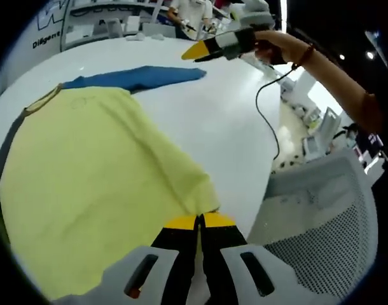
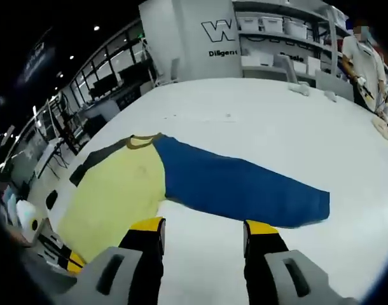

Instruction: Fold the garment on the visible template until the final outline fits inside the template.

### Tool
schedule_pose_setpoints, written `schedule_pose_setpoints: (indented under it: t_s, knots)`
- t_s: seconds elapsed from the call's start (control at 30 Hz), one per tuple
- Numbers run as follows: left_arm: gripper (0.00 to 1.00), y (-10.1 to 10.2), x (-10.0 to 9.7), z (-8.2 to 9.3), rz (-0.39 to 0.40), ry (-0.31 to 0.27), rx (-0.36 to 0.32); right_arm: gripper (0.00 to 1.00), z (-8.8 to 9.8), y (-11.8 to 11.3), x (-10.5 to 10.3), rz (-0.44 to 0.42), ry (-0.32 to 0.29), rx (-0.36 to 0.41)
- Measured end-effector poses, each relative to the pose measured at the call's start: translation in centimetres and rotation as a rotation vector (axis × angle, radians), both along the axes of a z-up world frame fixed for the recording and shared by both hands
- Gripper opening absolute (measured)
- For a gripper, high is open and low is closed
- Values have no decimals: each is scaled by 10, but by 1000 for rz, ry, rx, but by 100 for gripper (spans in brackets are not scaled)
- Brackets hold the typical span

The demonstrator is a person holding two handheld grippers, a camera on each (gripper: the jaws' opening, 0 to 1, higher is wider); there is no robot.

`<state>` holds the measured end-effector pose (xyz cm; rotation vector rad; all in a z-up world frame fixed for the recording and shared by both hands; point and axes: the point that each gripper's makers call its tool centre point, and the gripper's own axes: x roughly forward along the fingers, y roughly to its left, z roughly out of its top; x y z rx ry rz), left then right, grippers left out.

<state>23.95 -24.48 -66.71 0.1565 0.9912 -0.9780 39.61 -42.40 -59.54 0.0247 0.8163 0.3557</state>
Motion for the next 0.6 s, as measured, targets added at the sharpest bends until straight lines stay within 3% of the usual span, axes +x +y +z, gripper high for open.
schedule_pose_setpoints:
  t_s: [0.13,0.2,0.3,0.47,0.6]
  knots:
    - [0,3,-1,0,-23,-27,22,47,3,-4,-5,-2,-5,-10]
    - [8,5,-1,2,-28,-55,40,48,6,-9,-5,-12,-14,-14]
    - [21,1,1,14,-73,-150,29,52,10,-20,-5,-34,-24,-19]
    - [31,-21,-2,38,-193,-310,-32,59,12,-37,-6,-73,-30,-35]
    - [34,-39,-6,42,-252,-334,-66,63,11,-50,-8,-103,-29,-30]
